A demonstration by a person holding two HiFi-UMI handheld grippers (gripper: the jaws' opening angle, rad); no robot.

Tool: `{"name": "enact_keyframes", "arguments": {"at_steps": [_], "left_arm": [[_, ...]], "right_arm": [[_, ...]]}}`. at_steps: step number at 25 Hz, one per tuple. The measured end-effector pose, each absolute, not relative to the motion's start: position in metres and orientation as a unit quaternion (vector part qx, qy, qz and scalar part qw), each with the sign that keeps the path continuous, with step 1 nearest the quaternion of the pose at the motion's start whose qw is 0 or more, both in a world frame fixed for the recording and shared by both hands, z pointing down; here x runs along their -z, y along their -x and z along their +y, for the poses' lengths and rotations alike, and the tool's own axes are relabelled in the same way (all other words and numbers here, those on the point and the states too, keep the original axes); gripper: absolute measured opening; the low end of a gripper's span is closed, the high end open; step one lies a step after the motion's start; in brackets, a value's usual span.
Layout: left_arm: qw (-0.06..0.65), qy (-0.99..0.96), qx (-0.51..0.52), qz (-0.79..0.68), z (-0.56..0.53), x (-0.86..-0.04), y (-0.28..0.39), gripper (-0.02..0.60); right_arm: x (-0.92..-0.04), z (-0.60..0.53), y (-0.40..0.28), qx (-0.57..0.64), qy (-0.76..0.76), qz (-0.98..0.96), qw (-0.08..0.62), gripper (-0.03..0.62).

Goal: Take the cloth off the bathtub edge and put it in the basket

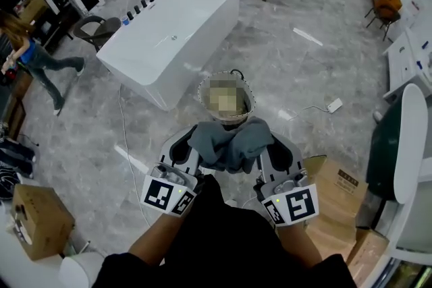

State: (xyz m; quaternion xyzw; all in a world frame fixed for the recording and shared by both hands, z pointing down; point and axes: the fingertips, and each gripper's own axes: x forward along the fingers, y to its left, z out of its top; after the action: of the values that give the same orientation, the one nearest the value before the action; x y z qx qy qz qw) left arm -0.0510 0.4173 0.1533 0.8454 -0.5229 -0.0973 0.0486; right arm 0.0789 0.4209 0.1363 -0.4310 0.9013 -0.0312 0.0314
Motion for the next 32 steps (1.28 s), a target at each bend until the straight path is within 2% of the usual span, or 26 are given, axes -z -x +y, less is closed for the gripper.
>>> {"name": "enact_keyframes", "arguments": {"at_steps": [26,32], "left_arm": [[0.047,-0.883,0.133,-0.447,0.192,-0.128,0.139,0.021],[0.067,-0.885,0.156,-0.435,0.161,-0.12,0.15,0.021]], "right_arm": [[-0.114,0.209,0.009,0.008,0.501,0.866,0.01,0.038],[-0.102,0.179,0.018,0.007,0.507,0.862,0.019,0.038]]}}
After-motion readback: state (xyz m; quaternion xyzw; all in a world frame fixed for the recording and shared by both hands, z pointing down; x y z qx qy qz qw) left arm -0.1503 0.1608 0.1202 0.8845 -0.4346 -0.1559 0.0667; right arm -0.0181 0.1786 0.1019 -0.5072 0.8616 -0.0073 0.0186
